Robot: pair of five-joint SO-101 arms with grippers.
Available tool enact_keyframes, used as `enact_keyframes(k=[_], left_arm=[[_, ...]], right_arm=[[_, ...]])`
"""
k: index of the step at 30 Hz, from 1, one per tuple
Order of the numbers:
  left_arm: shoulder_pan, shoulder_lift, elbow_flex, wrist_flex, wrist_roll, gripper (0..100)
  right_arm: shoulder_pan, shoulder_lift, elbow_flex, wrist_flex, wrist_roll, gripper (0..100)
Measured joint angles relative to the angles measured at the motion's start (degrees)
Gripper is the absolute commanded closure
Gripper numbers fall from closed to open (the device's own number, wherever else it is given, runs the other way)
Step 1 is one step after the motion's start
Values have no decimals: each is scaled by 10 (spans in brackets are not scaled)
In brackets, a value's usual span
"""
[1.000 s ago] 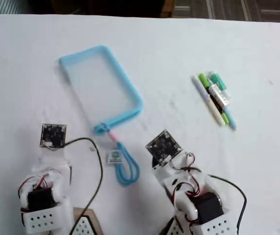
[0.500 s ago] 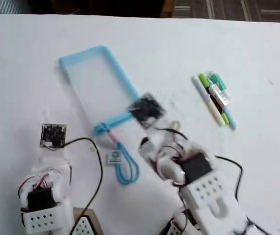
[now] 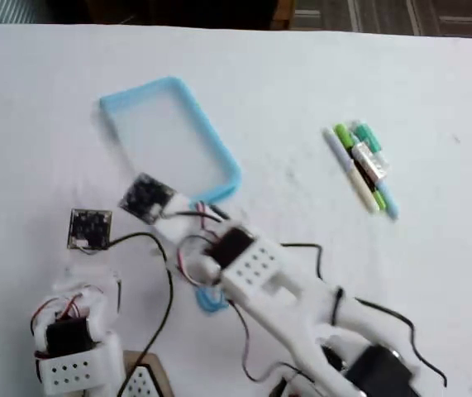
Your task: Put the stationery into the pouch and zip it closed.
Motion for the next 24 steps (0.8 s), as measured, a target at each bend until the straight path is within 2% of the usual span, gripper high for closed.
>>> enact_keyframes(k=[7,13,16,21,22,24], left_arm=[[-3,0,0,0,1,975],[-1,0,0,0,0,975],[-1,0,0,0,0,975],[-1,0,0,0,0,972],[-1,0,0,-1,0,972],[-1,0,-3,-8,0,934]], right_arm=[[29,145,-47,-105,-57,669],[73,230,-63,-131,-62,673],[89,241,-63,-131,-63,748],[94,242,-63,-132,-63,963],[97,242,-64,-134,-63,988],[101,242,-64,-134,-62,964]])
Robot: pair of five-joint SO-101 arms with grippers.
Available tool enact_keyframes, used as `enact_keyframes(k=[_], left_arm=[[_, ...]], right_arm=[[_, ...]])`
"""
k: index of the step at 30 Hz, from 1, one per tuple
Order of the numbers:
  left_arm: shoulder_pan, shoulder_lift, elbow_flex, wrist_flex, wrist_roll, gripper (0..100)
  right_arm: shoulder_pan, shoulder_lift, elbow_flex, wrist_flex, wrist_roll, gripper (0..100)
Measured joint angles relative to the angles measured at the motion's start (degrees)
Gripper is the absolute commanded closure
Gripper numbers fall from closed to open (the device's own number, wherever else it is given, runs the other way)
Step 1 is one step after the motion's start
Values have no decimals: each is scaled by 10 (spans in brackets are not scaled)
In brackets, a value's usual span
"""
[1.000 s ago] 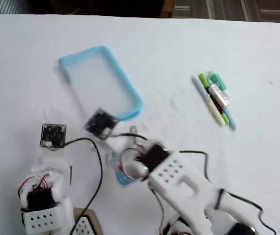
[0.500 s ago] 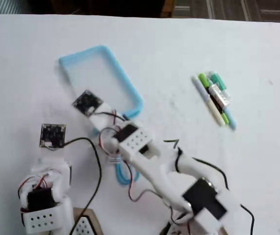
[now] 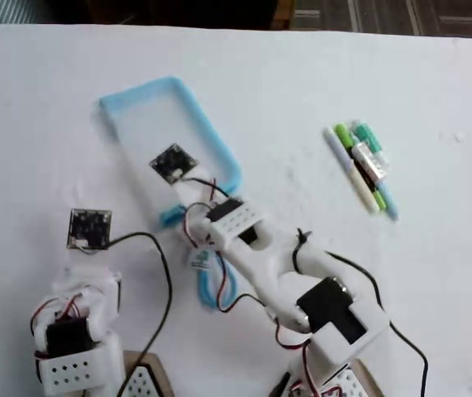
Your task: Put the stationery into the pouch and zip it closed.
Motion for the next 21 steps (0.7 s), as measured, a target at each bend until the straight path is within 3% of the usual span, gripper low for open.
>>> enact_keyframes(k=[5,9,14,21], left_arm=[[2,2,-3,-65,0,702],[16,3,-3,-105,54,726],[102,4,-3,-132,68,729],[148,4,-3,-185,69,731]], right_arm=[[3,0,0,0,0,980],[3,0,0,0,-4,981],[3,-2,0,8,-46,981],[4,-89,1,60,-67,981]])
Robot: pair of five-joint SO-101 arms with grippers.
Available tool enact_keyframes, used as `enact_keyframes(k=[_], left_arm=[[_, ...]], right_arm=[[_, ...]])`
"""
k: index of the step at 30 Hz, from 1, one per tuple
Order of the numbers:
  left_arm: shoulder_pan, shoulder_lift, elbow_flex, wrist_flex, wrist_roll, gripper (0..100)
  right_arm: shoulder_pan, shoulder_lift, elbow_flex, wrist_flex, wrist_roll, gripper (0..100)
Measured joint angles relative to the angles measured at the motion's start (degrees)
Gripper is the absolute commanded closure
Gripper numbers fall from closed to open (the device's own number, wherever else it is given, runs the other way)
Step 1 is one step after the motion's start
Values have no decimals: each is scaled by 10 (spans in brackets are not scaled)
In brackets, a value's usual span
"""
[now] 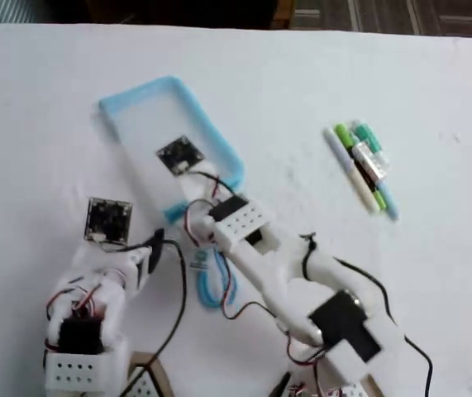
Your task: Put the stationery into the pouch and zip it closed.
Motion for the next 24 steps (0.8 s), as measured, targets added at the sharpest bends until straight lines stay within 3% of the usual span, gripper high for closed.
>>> enact_keyframes(k=[11,17,24], left_arm=[[21,0,-7,-49,30,750],[22,40,-159,9,52,748],[33,244,-363,85,86,736]], right_arm=[[1,-131,0,64,-30,981],[0,-194,0,86,-30,981],[1,-304,-17,123,-32,981]])
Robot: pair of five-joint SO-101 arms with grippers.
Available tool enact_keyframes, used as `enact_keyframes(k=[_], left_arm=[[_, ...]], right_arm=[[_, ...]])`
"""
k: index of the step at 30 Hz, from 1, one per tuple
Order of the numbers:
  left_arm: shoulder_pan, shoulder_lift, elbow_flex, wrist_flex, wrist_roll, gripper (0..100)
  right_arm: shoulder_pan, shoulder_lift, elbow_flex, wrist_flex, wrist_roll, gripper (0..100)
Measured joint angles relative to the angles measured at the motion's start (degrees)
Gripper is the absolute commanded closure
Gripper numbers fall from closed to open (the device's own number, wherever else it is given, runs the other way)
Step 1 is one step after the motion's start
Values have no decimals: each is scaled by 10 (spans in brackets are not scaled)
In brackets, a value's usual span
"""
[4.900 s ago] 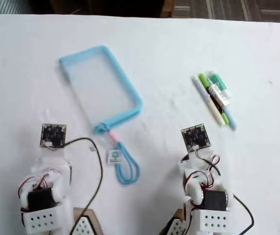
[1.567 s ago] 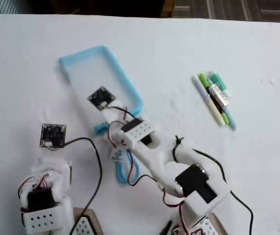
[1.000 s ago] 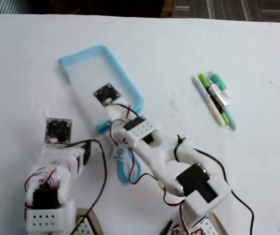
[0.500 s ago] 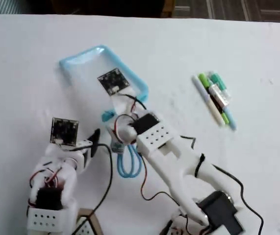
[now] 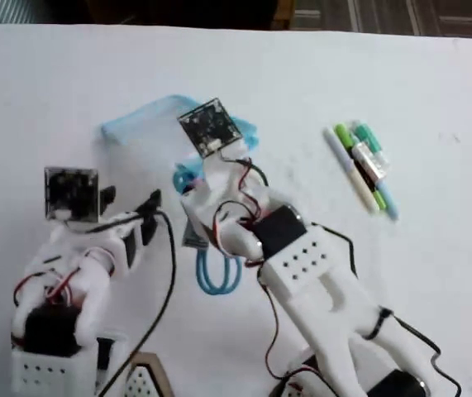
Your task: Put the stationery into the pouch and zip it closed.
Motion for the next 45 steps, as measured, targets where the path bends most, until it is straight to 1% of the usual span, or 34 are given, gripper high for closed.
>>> enact_keyframes(k=[2,4,8,12,17,19,21,24,30,33,39,42,45], left_arm=[[17,50,-20,30,2,688],[37,63,-23,50,3,654],[69,47,-31,62,3,673],[71,17,-58,71,3,679],[4,-1,-167,105,3,679],[-37,-3,-211,128,3,679],[-63,-4,-251,158,-3,679],[-66,-4,-295,197,2,679],[-42,-4,-324,207,69,679],[-43,-4,-323,207,83,679],[-43,-4,-303,207,84,680],[-57,-4,-302,200,88,691],[-85,-4,-302,189,118,714]], right_arm=[[-1,-12,-18,19,0,981],[-1,-17,-34,36,-3,981],[1,-18,-66,60,-25,981],[0,-18,-86,80,-32,981],[0,-18,-147,108,-32,981],[0,-18,-186,118,-32,981],[0,-18,-226,128,-33,981],[-15,-18,-270,143,-33,981],[-69,-18,-287,145,-64,981],[-69,-19,-275,145,-66,981],[-72,-22,-234,154,-69,981],[-72,-22,-220,159,-69,981],[-72,-22,-213,171,-69,981]])
